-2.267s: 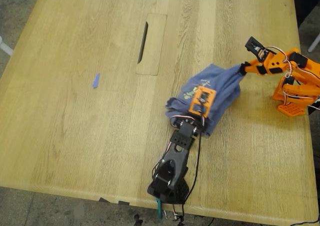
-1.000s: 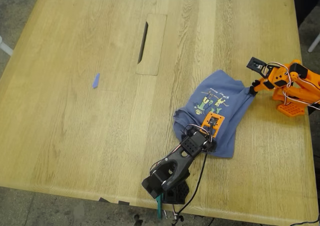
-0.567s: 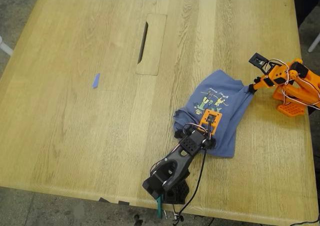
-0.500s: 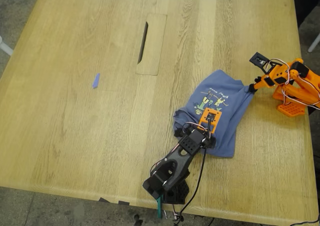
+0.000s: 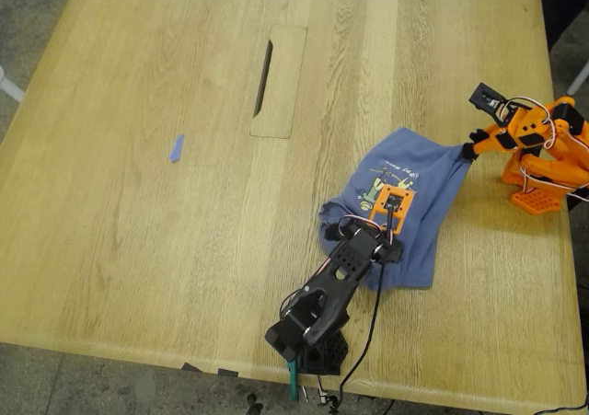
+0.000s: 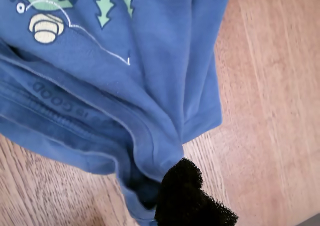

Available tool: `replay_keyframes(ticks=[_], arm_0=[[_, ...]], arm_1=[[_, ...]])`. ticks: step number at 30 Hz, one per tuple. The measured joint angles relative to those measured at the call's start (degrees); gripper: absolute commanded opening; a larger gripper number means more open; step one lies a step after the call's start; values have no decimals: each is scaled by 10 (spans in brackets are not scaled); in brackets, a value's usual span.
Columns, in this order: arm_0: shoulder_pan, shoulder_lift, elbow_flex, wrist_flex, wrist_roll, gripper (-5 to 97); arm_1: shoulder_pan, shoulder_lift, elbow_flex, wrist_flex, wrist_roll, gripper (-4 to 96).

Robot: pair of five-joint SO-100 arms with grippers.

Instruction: Fold a T-shirt

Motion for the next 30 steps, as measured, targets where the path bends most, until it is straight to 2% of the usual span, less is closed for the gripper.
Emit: replay_keyframes(ticks=[4,7,11,14,17,22,24,26,30], arm_0=[[0,0,-4,0,0,647],[0,0,-4,0,1,643],[0,-1,-4,-11,7,598],[0,-25,-5,-54,19,483],[-4,-62,-6,-116,43,340],[-40,-106,-6,-207,47,118],[-65,-116,-6,-237,47,59],[-97,-123,4,-276,47,1],[-159,-162,28,-358,47,0]], arm_1=[[-45,-14,-28,31,1,225],[-81,-11,-33,45,5,222],[-86,-34,-44,-5,5,209],[-113,-69,-43,-69,5,194],[-138,-108,-37,-142,5,139],[-168,-184,-12,-272,5,64],[-181,-222,-6,-336,5,6],[-191,-274,-3,-403,5,4],[-200,-374,3,-531,1,3]])
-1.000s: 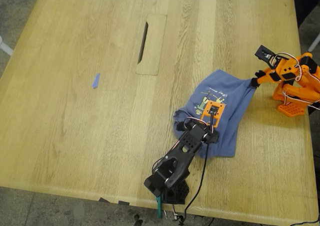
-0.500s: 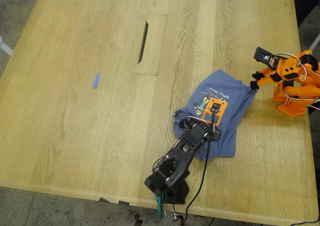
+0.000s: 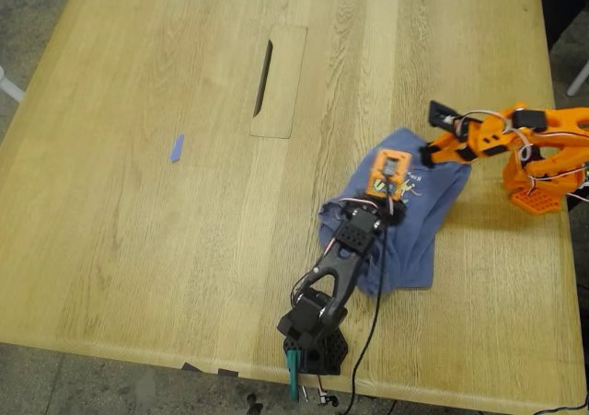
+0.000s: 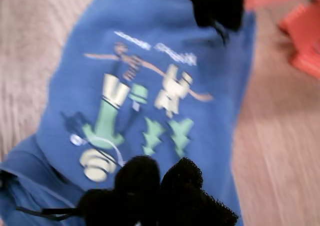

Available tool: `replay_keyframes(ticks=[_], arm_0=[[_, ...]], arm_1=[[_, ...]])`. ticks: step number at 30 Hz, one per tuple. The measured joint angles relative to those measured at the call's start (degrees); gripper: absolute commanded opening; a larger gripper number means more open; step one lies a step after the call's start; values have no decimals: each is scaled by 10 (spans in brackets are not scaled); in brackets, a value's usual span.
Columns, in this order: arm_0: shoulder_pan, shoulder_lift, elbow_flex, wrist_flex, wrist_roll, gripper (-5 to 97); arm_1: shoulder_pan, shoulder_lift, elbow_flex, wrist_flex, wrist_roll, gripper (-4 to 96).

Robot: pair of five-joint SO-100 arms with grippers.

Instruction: Fold a T-shirt

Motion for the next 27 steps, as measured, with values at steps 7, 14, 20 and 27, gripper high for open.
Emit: replay_keyframes(ticks=[7,14,20,27], arm_0=[[-35,-113,0,-118,-1,0],[-11,-149,15,-140,-4,0],[-34,-78,122,-123,-6,0],[-85,86,229,-52,-6,0]], arm_1=[[-28,-153,-1,-138,-1,2],[-18,-185,28,-185,-1,1],[50,-90,128,-159,-1,1],[116,38,200,-99,-1,1]])
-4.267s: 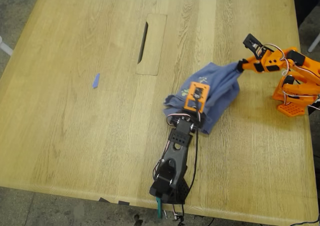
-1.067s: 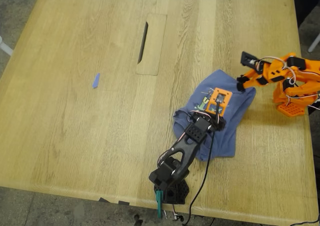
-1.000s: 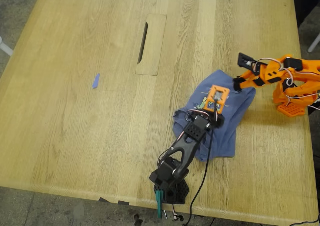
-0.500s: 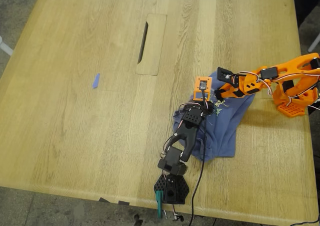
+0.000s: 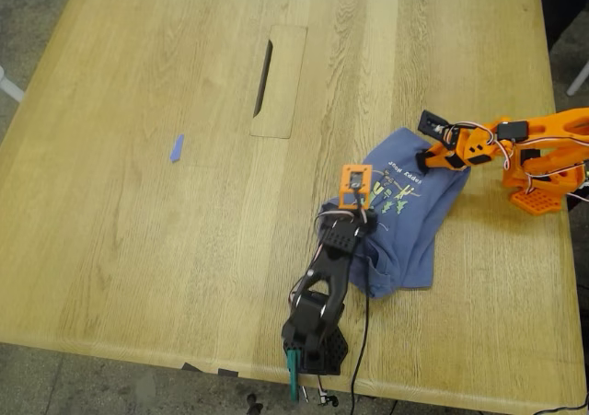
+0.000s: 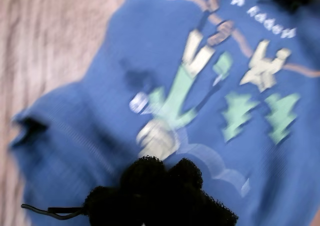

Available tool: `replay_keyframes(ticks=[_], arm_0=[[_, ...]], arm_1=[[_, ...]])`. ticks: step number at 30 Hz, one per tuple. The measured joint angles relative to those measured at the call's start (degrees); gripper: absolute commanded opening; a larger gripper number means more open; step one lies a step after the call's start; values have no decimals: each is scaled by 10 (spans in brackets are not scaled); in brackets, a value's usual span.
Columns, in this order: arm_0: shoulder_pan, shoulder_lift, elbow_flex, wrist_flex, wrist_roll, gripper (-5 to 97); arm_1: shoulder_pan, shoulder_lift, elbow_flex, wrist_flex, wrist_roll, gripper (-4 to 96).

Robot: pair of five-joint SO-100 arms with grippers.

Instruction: Fold a T-shirt

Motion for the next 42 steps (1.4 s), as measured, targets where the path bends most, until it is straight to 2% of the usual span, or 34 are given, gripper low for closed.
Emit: replay_keyframes(ticks=[4,9,14,19,25,29,34,42], arm_0=[[-20,52,3,36,-2,0],[6,47,-65,69,0,0],[57,-65,-203,71,0,0],[98,-220,-330,34,0,0],[79,-266,-290,-34,0,0],[33,-225,-170,-57,-2,0],[-23,-77,-37,-54,0,0],[-160,91,47,-2,0,0]], arm_1=[[44,38,-4,46,0,1],[62,22,-93,97,-4,1],[4,-58,-200,106,-4,1],[-67,-157,-258,64,-4,1],[-88,-187,-201,-3,-2,1],[-67,-145,-105,-18,0,1],[-4,-38,-1,-4,0,1],[156,185,83,140,-2,1]])
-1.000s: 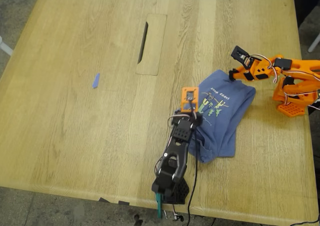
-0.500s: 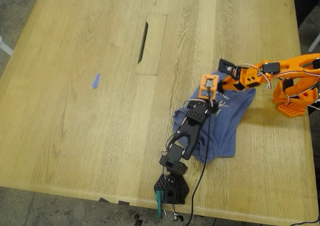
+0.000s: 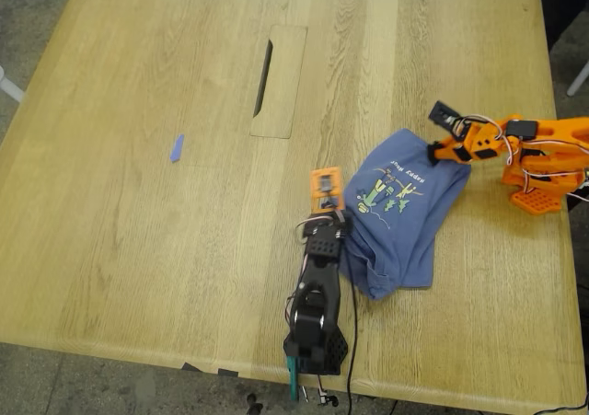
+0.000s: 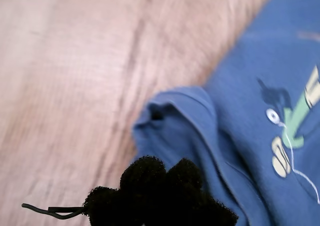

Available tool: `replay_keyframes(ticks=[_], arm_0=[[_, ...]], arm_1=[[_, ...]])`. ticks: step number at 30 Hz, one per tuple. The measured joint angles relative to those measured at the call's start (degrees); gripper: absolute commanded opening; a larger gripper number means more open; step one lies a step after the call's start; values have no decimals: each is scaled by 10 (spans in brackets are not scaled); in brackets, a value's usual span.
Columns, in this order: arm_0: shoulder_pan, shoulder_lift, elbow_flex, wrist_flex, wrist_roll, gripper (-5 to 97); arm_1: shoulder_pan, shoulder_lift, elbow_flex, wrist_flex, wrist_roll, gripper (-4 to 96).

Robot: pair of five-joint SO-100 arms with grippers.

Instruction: Fold a T-shirt

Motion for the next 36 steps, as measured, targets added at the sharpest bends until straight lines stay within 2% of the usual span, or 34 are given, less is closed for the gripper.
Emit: replay_keyframes(ticks=[12,21,30,36], arm_0=[[-232,141,13,34,0,0],[-458,275,85,71,0,0],[-645,551,226,171,-11,0],[-754,555,261,187,2,0]], arm_1=[[304,261,16,185,-19,0],[561,280,24,194,-19,0],[781,283,68,218,-25,0],[903,284,98,218,-40,0]])
